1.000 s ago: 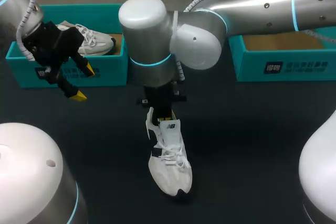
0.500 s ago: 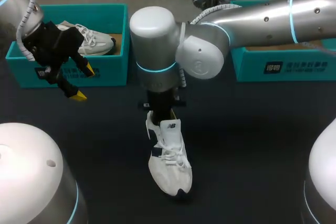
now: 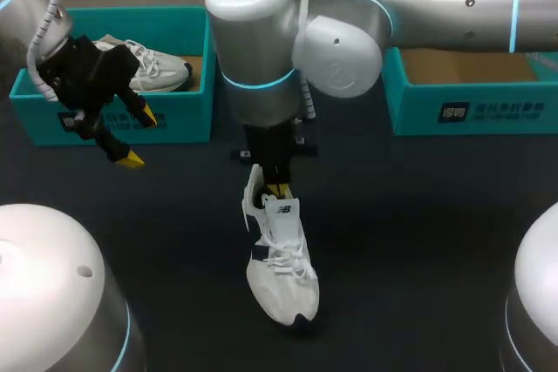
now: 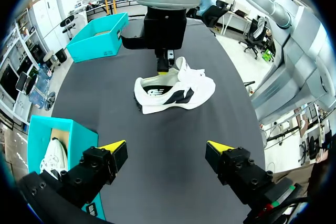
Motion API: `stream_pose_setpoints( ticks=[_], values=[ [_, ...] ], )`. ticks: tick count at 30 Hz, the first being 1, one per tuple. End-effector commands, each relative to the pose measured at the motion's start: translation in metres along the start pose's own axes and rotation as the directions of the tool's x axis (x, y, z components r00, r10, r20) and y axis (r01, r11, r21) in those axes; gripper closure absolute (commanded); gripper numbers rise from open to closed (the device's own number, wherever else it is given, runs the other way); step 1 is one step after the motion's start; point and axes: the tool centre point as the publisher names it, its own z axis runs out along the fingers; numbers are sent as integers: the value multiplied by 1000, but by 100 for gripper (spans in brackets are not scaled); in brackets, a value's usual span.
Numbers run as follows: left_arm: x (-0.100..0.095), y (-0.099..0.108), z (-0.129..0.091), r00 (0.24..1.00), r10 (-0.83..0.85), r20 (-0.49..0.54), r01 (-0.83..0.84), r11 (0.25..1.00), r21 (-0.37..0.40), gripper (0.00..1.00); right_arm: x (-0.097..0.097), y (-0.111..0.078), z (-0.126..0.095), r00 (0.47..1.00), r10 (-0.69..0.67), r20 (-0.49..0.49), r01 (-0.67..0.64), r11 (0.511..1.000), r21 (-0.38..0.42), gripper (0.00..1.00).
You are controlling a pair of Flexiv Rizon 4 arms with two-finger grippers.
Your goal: Take the shoe out of the shoebox, open the shoe tongue, remove and reinsert the insole, then place the shoe into the shoebox
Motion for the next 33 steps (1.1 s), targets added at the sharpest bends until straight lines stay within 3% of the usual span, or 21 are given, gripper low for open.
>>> stream_pose_setpoints(
  ticks=[1,12,21,22,23,25,27,33],
  values=[
    [0,0,0,1000,0,-1,0,1000,-2,0,-1,-3,8,1000,-16,-13,16,999,33,100],
    [0,0,0,1000,0,-1,0,1000,-2,0,29,-17,40,996,-58,-61,66,988,138,100],
    [0,0,0,1000,0,-1,0,1000,-2,0,27,-20,43,994,-53,-93,73,971,229,100],
    [0,0,0,1000,0,-1,0,1000,-2,0,26,-21,43,994,-51,-93,71,971,230,78],
    [0,0,0,1000,0,-1,0,1000,-2,0,25,-21,42,996,-52,-77,69,968,242,62],
    [0,0,0,1000,0,-1,0,1000,-2,0,24,-21,40,996,-53,-75,70,968,242,44],
    [0,0,0,1000,0,-1,0,1000,-2,0,23,-21,39,996,-55,-67,70,966,249,0],
    [0,0,0,1000,0,-1,0,1000,-2,0,20,-21,39,996,-52,-69,67,968,243,0]
  ],
)
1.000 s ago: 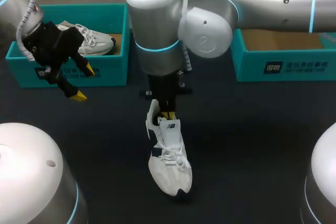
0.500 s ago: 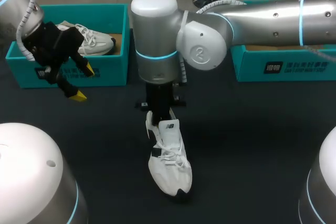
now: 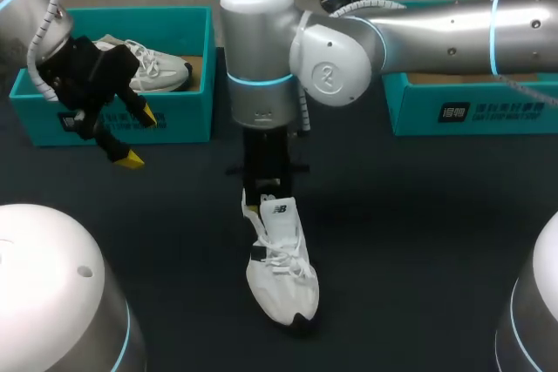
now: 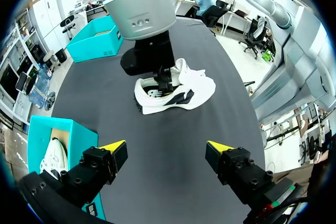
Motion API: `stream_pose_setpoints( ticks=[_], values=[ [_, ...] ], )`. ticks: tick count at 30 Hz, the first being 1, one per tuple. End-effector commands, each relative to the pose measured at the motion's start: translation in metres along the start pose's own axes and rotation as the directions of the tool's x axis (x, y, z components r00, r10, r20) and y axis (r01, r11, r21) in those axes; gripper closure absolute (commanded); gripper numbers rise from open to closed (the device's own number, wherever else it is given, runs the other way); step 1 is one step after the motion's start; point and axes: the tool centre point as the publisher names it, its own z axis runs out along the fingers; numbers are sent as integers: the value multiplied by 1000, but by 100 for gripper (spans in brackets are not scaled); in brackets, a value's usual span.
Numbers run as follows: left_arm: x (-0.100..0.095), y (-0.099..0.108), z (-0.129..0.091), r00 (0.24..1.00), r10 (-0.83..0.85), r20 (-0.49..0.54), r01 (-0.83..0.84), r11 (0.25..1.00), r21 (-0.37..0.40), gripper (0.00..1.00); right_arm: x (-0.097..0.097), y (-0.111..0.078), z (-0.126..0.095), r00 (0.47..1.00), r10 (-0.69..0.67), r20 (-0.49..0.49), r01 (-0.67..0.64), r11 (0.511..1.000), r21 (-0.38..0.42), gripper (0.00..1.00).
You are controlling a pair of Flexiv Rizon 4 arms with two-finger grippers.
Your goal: Take the shoe out of the shoebox, open the shoe tongue, remove and reinsert the insole, then place the shoe into the shoebox
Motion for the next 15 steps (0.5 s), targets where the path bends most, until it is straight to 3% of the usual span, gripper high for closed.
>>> stream_pose_setpoints(
  ticks=[1,15],
  values=[
    [0,0,0,1000,0,-1,0,1000,-2,0,0,-1,0,1000,1,-1,-1,1000,-4,0],
    [0,0,0,1000,0,-1,0,1000,-2,0,2,1,0,1000,-10,0,10,1000,-14,0]
  ],
)
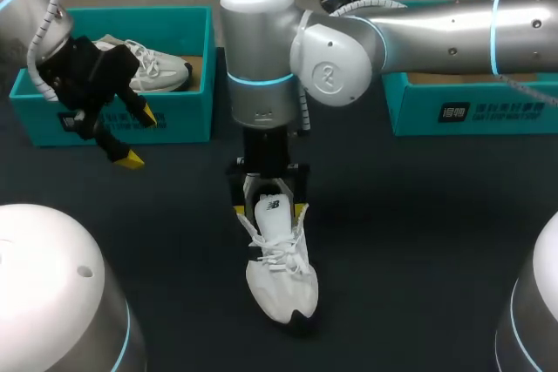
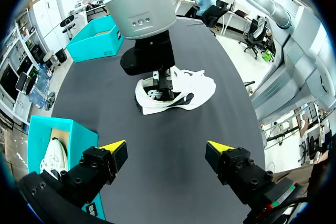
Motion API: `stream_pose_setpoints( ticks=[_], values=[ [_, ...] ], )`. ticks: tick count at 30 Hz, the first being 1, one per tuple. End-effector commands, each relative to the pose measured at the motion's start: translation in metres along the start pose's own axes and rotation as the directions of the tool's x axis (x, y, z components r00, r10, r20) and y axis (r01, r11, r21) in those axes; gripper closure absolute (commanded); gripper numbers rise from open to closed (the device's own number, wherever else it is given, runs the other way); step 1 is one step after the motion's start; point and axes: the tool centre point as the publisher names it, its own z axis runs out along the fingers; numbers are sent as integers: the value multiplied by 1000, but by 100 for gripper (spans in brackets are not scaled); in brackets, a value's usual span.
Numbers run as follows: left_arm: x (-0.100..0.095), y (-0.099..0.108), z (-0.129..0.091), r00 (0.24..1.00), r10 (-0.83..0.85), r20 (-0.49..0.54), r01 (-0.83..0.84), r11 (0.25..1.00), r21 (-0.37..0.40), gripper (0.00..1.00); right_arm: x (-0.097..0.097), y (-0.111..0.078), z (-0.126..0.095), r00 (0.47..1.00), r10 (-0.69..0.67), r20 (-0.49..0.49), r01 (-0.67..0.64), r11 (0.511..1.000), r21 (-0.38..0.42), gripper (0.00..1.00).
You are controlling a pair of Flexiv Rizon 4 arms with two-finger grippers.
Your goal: Take the shoe out of the shoebox, open the shoe tongue, remove and reinsert the insole, then place the shoe into the shoebox
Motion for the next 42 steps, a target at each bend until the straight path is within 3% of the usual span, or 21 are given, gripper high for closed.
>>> stream_pose_setpoints(
  ticks=[1,10,15,21,22,23,24,28,32,42],
  values=[
    [0,0,0,1000,0,-1,0,1000,-2,0,1,0,-1,1000,1,5,-1,1000,-11,0],
    [0,0,0,1000,0,-1,0,1000,-2,0,-9,-6,-29,998,41,43,-36,994,-103,0],
    [0,0,0,1000,0,-1,0,1000,-2,0,-25,-4,-62,994,71,77,-57,982,-178,0],
    [0,0,0,1000,0,-1,0,1000,-2,0,-31,-30,-92,995,61,83,-43,978,-205,0],
    [0,0,0,1000,0,-1,0,1000,-2,0,-32,-37,-94,994,64,91,-44,978,-203,29],
    [0,0,0,1000,0,-1,0,1000,-2,0,-32,-43,-94,993,61,99,-41,980,-193,70],
    [0,0,0,1000,0,-1,0,1000,-2,0,-31,-50,-94,994,56,98,-37,981,-188,100],
    [0,0,0,1000,0,-1,0,1000,-2,0,-26,-69,-83,995,38,96,-23,989,-148,100],
    [0,0,0,1000,0,-1,0,1000,-2,0,-21,-78,-65,997,30,74,-22,994,-106,100],
    [0,0,0,1000,0,-1,0,1000,-2,0,-8,-63,-31,999,-8,42,10,999,-36,100]
  ],
)
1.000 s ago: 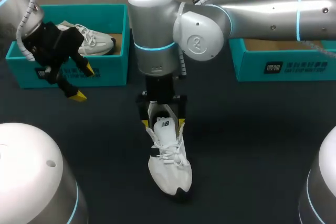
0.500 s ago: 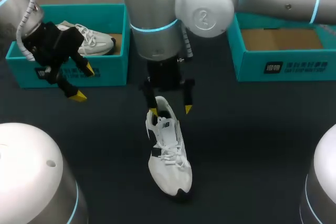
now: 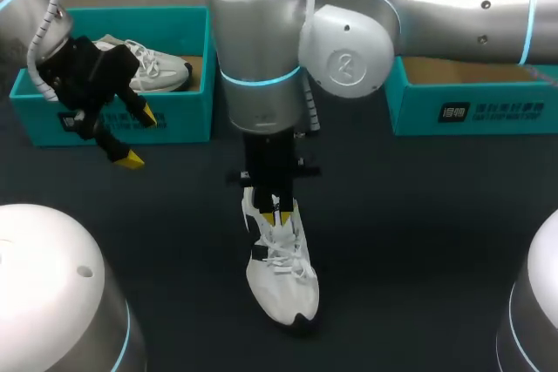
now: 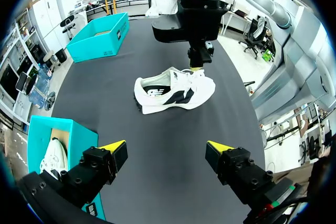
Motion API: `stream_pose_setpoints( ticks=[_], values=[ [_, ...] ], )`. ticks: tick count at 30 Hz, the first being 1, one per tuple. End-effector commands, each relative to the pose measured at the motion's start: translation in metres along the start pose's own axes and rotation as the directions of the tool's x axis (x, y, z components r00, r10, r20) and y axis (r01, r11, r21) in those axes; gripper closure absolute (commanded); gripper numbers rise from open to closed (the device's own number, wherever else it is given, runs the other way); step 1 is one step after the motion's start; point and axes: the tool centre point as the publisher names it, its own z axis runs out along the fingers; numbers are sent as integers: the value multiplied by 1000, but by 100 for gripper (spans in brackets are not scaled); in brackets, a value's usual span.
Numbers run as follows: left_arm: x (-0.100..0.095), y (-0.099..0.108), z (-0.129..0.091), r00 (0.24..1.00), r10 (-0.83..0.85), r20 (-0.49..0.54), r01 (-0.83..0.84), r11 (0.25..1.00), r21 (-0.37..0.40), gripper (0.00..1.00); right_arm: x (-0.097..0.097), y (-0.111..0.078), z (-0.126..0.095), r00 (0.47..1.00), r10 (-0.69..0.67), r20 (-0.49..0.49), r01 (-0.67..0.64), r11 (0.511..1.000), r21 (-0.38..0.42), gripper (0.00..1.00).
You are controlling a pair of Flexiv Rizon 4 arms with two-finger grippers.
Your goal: Take the shoe out of the shoebox, open the shoe tongue, remove and reinsert the insole, then place the shoe into the shoebox
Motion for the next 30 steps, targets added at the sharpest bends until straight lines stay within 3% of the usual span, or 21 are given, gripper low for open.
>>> stream_pose_setpoints(
  ticks=[1,9,17,20,21,24,27,28,29,30],
  values=[
    [0,0,0,1000,0,-1,0,1000,-2,0,8,15,17,1000,-17,-1,17,999,30,100],
    [0,0,0,1000,0,-1,0,1000,-2,0,13,38,30,999,-50,19,49,998,28,100],
    [0,0,0,1000,0,-1,0,1000,-2,0,8,39,-12,986,-143,86,151,983,-105,100],
    [0,0,0,1000,0,-1,0,1000,-2,0,1,46,-28,934,-331,135,353,912,-209,100],
    [0,0,0,1000,0,-1,0,1000,-2,0,-2,49,-32,888,-427,171,458,855,-245,100],
    [0,0,0,1000,0,-1,0,1000,-2,0,-2,56,-43,628,-738,247,771,550,-320,100],
    [0,0,0,1000,0,-1,0,1000,-2,0,9,56,-55,200,-945,260,939,109,-326,100],
    [0,0,0,1000,0,-1,0,1000,-2,0,11,56,-57,95,-967,237,943,11,-334,98],
    [0,0,0,1000,0,-1,0,1000,-2,0,7,63,-58,151,-967,207,959,93,-266,42],
    [0,0,0,1000,0,-1,0,1000,-2,0,7,63,-58,151,-967,207,959,93,-266,0]
  ],
)
